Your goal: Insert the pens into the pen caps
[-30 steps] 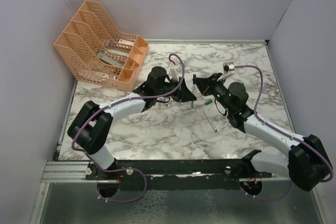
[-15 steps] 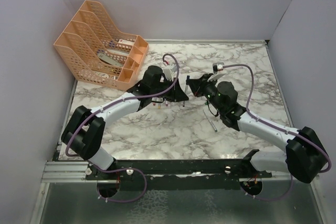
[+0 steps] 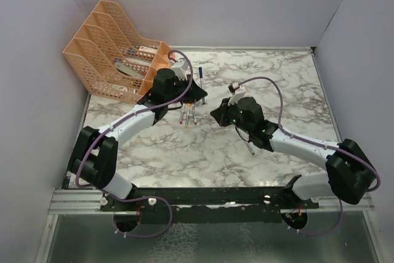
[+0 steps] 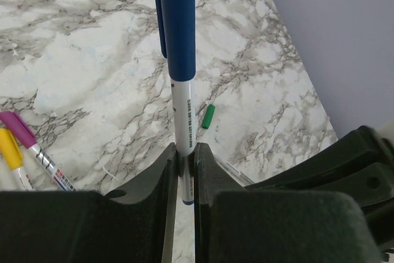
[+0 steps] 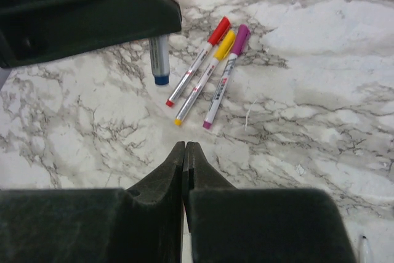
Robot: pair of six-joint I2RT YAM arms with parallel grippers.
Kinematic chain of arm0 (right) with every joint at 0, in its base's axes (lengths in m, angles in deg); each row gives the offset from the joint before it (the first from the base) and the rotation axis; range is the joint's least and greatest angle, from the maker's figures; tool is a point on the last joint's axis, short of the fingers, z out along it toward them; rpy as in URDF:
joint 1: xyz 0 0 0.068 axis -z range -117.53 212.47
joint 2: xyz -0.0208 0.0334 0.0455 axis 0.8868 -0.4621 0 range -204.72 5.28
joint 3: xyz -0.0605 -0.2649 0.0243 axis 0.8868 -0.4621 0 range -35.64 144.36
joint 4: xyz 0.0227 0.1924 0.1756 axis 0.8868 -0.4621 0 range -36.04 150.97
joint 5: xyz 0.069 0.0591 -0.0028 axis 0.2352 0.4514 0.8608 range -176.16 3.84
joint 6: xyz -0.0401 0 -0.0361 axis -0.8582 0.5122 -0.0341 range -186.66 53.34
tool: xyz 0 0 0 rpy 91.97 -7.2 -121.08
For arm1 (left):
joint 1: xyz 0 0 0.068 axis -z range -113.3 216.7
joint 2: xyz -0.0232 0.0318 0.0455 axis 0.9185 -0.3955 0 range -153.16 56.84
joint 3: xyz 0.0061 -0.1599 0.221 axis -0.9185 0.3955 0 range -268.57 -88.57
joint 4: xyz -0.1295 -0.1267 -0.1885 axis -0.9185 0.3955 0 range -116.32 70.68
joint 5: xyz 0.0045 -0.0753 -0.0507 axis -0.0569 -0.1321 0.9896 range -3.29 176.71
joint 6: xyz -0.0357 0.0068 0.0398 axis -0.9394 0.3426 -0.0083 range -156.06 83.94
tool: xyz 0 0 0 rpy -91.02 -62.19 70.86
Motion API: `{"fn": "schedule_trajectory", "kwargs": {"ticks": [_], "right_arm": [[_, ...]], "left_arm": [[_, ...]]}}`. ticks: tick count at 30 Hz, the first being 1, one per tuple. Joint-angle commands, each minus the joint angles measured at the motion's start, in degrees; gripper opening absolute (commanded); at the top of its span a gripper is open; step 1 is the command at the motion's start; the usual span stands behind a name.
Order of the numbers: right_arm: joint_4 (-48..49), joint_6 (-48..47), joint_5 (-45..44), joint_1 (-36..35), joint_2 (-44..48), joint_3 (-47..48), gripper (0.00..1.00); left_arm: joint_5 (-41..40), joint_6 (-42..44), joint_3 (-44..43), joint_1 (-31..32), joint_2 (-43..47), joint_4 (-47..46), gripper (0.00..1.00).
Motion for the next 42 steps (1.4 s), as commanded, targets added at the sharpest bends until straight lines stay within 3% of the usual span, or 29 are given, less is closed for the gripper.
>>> {"fn": "schedule_trajectory", "kwargs": {"ticks": [1, 11, 21, 36, 40, 42], "right_arm": [[-4.19, -3.61, -5.23, -0.13, 0.01, 6.07, 0.01], [-18.60, -3.85, -22.49, -0.13, 0.61, 13.59, 0.01], [-32.80, 0.44, -33.70, 0.74, -1.08, 18.25, 0.02], [-38.70, 2.88, -32.38, 3.72, -2.74, 19.80, 0.04], [-42.25, 0.83, -28.36, 3.83, -6.20, 21.54, 0.18], [-44.24, 0.54, -26.40, 3.83, -7.85, 21.82, 0.21]], "left_arm": [[-4.01, 4.37, -2.73, 0.11, -0.50, 9.03, 0.00], [-16.82, 12.72, -6.06, -0.91, -3.45, 31.15, 0.00], [-19.35, 16.54, -7.10, -6.47, -9.32, 37.75, 0.00], [-19.67, 18.63, -10.38, -7.17, -18.21, 38.02, 0.03], [-19.01, 18.61, -11.51, -7.11, -19.48, 37.95, 0.11], [-18.90, 18.43, -11.86, -7.11, -19.80, 37.95, 0.13]]}}
